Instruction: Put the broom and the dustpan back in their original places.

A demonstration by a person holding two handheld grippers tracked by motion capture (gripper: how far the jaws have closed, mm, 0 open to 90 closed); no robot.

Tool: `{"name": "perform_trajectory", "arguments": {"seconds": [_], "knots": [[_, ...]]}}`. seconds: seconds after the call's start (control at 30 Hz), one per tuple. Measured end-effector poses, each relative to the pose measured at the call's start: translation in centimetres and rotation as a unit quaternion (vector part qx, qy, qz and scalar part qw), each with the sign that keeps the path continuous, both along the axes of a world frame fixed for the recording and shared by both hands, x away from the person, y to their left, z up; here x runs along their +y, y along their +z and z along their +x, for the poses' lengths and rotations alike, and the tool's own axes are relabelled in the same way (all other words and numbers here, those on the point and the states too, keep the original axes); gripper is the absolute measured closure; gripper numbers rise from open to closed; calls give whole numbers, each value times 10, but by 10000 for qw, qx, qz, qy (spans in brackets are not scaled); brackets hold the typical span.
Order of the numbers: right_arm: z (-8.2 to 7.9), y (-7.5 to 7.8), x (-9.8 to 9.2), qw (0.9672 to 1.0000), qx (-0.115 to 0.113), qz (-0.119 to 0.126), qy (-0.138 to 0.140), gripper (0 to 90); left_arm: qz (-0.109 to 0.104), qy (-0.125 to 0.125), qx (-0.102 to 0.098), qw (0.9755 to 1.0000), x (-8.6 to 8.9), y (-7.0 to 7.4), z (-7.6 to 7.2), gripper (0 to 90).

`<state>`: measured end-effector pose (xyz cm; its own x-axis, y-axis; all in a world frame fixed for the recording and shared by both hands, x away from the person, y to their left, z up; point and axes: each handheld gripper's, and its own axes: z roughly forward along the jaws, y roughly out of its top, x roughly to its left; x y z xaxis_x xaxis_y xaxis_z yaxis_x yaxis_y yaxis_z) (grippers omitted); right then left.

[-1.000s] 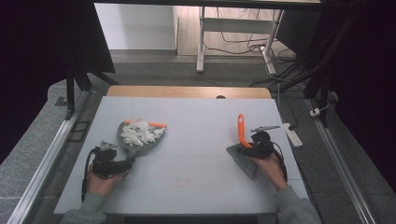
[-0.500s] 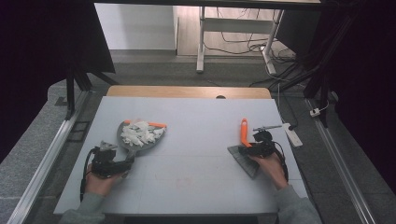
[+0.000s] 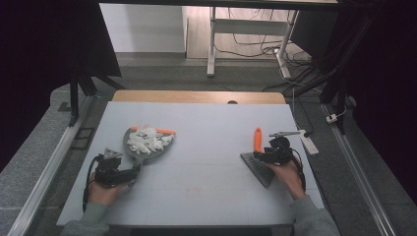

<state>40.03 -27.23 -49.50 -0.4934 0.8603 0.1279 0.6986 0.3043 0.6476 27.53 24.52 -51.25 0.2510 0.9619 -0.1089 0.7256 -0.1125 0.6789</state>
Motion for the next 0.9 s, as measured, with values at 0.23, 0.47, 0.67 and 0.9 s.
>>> {"name": "perform_trajectory", "arguments": {"seconds": [0.23, 0.47, 0.67, 0.9], "knots": [[-11, 5, 2, 9991, -267, 177, 278, 453, -6, -145, -61, 9999, -1, 1, 1, 232], [-27, 6, 4, 9963, -541, 336, 572, 464, -44, -592, -197, 9980, -6, 3, 1, 233], [-41, 6, 4, 9936, -731, 375, 776, 466, -80, -1029, -194, 9945, -9, 2, 0, 237], [-53, 2, -5, 9928, -756, 384, 850, 467, -150, -1208, -147, 9925, -12, 1, -4, 241]]}}
